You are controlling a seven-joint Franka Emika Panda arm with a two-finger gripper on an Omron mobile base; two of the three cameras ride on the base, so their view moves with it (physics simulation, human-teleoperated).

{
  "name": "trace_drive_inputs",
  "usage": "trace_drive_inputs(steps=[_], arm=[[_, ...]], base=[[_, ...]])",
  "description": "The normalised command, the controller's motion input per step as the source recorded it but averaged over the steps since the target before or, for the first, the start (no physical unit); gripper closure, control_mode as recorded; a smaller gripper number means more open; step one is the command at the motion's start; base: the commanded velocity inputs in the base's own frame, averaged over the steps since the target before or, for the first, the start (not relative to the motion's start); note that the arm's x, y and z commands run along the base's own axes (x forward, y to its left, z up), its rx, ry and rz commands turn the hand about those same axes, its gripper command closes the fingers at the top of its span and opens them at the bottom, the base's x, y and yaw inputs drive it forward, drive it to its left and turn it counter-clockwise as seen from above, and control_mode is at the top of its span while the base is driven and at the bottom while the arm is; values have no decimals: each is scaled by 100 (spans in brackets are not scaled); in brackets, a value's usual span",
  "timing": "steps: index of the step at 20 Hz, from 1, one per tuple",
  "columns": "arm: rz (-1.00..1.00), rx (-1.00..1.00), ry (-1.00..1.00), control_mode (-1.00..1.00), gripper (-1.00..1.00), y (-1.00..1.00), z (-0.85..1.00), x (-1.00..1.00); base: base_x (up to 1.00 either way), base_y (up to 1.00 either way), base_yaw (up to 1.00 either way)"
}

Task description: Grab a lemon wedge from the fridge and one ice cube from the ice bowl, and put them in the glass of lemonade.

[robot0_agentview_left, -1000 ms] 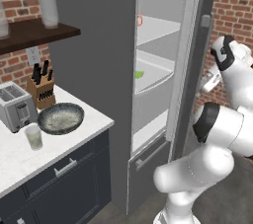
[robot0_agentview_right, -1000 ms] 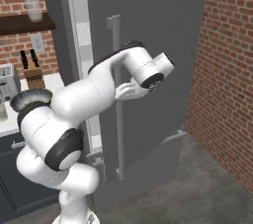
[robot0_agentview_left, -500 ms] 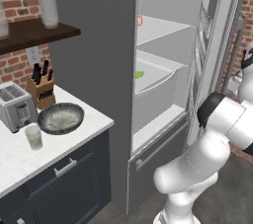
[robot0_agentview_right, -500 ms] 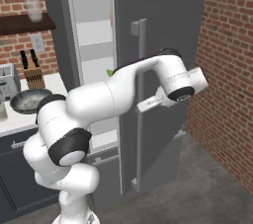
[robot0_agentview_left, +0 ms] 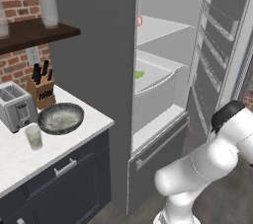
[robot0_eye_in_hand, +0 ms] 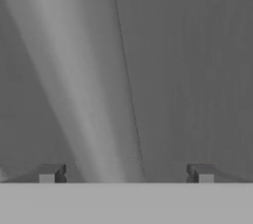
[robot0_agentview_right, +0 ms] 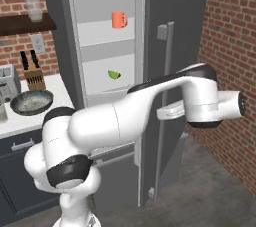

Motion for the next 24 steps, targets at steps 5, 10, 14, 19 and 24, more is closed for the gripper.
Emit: trace_drive_inputs(steps=[5,10,14,19,24], arm=[[-35,-3,-2,-100,-100,-5,45,-19],[-37,-14,0,-100,-100,33,35,-26],[-42,-23,0,-100,-100,61,32,-51],[-41,-15,0,-100,-100,41,39,-73],[-25,-16,-1,-100,-100,76,54,-69]], base=[[0,0,0],[0,0,0],[0,0,0],[0,0,0],[0,0,0]])
